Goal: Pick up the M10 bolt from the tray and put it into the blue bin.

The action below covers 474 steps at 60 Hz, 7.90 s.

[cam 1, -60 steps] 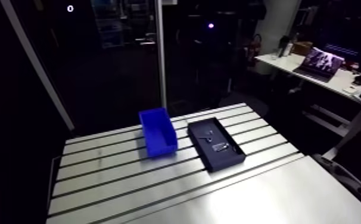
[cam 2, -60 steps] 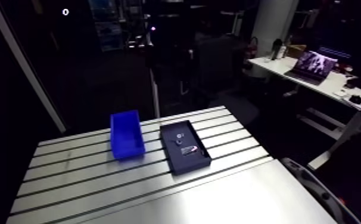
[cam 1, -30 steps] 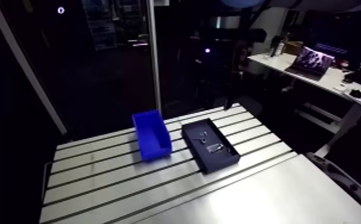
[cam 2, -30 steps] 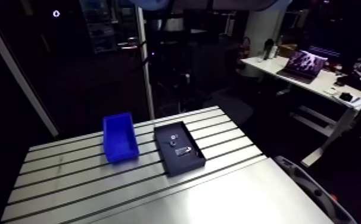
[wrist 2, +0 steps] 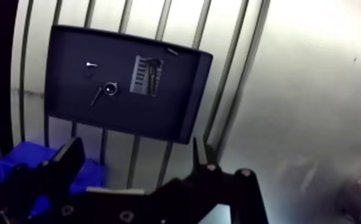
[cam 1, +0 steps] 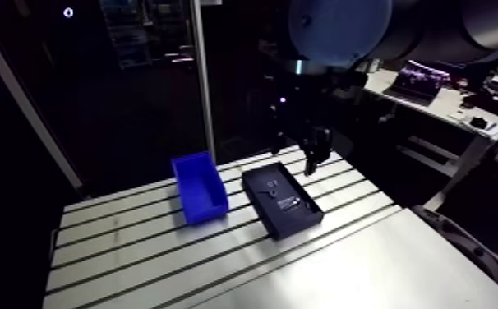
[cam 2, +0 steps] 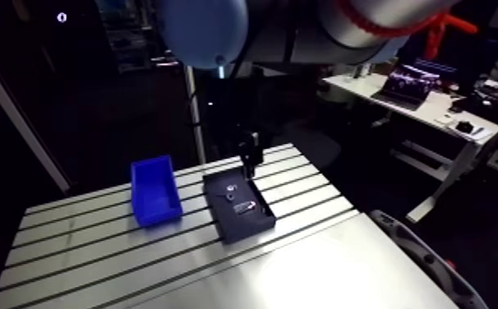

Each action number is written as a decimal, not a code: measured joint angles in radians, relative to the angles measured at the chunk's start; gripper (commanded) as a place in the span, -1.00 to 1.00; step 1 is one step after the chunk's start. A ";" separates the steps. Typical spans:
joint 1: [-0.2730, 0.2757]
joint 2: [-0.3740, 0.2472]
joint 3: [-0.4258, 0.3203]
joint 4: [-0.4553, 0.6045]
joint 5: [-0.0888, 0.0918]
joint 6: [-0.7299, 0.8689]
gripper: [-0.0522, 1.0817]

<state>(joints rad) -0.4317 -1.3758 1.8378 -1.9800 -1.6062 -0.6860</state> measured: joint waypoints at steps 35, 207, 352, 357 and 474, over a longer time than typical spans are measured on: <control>-0.022 0.039 0.074 -0.124 -0.005 0.022 -0.11; -0.048 0.190 0.129 -0.325 -0.010 0.047 0.08; -0.043 0.208 0.130 -0.342 -0.006 0.049 0.42; -0.043 0.209 0.129 -0.342 -0.005 0.048 0.46; 0.064 0.051 -0.092 -0.103 0.050 -0.669 0.98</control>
<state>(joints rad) -0.3676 -1.3245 1.7455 -2.0830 -1.5557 -1.3546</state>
